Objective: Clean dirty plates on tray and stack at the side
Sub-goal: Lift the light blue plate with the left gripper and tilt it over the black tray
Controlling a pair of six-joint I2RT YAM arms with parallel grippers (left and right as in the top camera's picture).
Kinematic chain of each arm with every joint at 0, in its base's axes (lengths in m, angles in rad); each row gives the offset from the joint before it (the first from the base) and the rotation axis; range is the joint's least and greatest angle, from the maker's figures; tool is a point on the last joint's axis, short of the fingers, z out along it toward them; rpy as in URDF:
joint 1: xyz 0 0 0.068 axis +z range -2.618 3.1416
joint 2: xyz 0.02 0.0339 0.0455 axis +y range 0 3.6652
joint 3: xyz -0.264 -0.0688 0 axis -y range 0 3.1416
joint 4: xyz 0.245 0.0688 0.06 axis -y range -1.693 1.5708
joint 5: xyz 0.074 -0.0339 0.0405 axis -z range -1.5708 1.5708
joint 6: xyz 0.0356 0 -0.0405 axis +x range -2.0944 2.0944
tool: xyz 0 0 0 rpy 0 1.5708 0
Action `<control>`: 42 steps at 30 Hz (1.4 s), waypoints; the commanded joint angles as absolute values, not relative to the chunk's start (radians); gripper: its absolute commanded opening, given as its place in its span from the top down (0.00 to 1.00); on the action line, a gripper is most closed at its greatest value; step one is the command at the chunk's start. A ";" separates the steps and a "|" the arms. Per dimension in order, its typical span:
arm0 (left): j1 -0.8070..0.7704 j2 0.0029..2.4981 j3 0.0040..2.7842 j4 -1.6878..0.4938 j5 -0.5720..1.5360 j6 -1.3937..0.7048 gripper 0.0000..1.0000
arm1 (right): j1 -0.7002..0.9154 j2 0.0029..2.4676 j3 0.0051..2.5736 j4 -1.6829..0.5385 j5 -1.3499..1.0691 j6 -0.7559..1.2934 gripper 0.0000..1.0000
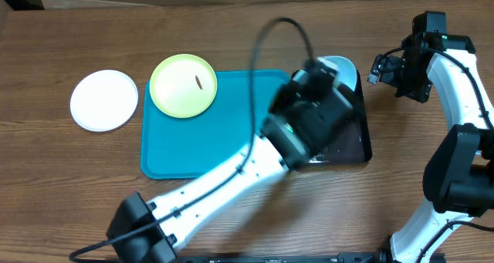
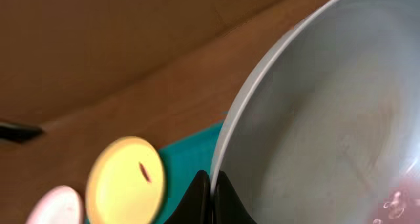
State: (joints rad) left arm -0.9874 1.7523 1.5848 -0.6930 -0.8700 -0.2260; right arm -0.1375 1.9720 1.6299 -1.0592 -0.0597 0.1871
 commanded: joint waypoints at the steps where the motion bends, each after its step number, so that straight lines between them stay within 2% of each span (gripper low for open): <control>1: -1.071 1.742 1.614 -0.652 -1.218 -0.110 0.96 | -0.141 1.956 1.640 -1.056 -0.053 0.195 0.00; 4: -1.124 1.742 1.614 -0.593 -1.311 -0.026 0.96 | -0.141 1.956 1.640 -1.056 -0.053 0.194 0.00; 9: -1.156 1.742 1.613 -0.548 -1.328 0.071 0.96 | -0.141 1.956 1.640 -1.056 -0.053 0.195 0.00; 34: -1.139 1.743 1.613 -0.520 -1.307 0.027 0.96 | -0.141 1.956 1.640 -1.056 -0.053 0.194 0.00; 40: -1.138 1.743 1.607 -0.539 -1.162 0.007 0.96 | -0.141 1.956 1.640 -1.056 -0.053 0.194 0.00; 42: -1.130 1.745 1.599 -0.567 -1.082 -0.062 0.96 | -0.141 1.956 1.640 -1.056 -0.053 0.194 0.00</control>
State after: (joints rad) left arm -1.1435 1.7523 1.5887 -0.5438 -1.2167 0.0395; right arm -0.1375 1.9720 1.6299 -1.0592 -0.0597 0.1871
